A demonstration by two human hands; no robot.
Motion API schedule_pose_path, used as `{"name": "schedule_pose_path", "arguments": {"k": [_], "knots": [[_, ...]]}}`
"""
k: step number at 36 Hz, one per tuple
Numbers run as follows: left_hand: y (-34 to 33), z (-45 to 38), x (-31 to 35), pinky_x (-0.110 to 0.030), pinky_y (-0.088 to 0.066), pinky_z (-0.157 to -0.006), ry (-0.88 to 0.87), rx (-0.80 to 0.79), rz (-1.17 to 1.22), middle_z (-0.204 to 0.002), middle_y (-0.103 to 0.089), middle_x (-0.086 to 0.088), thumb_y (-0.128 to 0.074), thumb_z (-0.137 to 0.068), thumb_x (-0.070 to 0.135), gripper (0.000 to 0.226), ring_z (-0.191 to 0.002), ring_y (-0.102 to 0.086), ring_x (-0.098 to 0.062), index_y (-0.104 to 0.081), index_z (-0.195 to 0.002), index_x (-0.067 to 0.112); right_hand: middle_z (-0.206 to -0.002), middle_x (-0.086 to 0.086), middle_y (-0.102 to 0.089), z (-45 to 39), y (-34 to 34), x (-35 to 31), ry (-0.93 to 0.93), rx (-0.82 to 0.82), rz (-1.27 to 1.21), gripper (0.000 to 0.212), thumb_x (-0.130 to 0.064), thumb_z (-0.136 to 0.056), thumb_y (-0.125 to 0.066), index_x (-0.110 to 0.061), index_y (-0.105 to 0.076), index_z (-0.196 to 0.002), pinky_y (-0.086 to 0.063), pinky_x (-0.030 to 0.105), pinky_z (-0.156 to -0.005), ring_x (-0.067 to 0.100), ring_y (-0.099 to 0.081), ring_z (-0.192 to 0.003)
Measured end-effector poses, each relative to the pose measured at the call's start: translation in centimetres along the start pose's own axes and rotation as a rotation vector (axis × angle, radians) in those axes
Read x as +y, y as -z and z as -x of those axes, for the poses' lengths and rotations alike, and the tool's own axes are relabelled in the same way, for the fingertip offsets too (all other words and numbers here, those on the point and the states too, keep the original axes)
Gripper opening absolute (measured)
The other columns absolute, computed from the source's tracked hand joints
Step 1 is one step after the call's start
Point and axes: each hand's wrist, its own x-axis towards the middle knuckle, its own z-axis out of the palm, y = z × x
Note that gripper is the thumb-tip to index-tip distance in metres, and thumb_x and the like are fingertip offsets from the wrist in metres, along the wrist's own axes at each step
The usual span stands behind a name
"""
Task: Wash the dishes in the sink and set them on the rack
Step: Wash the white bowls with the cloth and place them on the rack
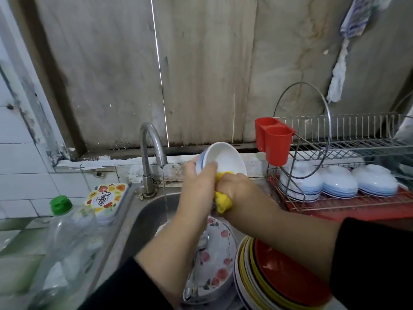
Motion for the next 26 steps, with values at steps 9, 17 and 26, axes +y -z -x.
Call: {"name": "schedule_pose_path", "arguments": {"k": [9,17,26], "knots": [[1.2,-0.4,0.7,-0.037,-0.05,-0.067,0.248,-0.091,0.04,-0.081,-0.061,-0.013,-0.049,-0.088,0.027,0.018,-0.07,-0.058,-0.027,-0.057,-0.094,0.012,-0.078,-0.001,-0.062,0.8,2.2,1.3,0.155,-0.133,0.136,0.018,-0.013,-0.065,-0.067,-0.023,-0.068,-0.08,-0.049,0.033,-0.058,0.023,-0.054,-0.069],[2.4,-0.5,1.0,-0.041,-0.054,-0.071,0.322,-0.28,-0.018,-0.072,-0.068,-0.005,-0.051,-0.09,0.03,0.019,-0.069,-0.063,-0.023,-0.06,-0.097,0.014,-0.083,-0.002,-0.066,0.9,4.1,2.5,0.239,-0.277,0.094,0.031,-0.013,-0.058,-0.071,-0.024,-0.074,-0.086,-0.041,0.026,-0.059,0.025,-0.058,-0.069],[0.8,-0.1,0.1,-0.038,-0.056,-0.06,0.252,-0.138,0.004,-0.102,-0.063,-0.013,-0.054,-0.09,0.031,0.03,-0.081,-0.062,-0.029,-0.052,-0.114,0.013,-0.09,-0.006,-0.058,-0.4,3.1,0.0,0.015,-0.35,0.02,0.004,-0.019,-0.08,-0.063,-0.022,-0.062,-0.083,-0.037,0.026,-0.079,0.019,-0.056,-0.091]]}}
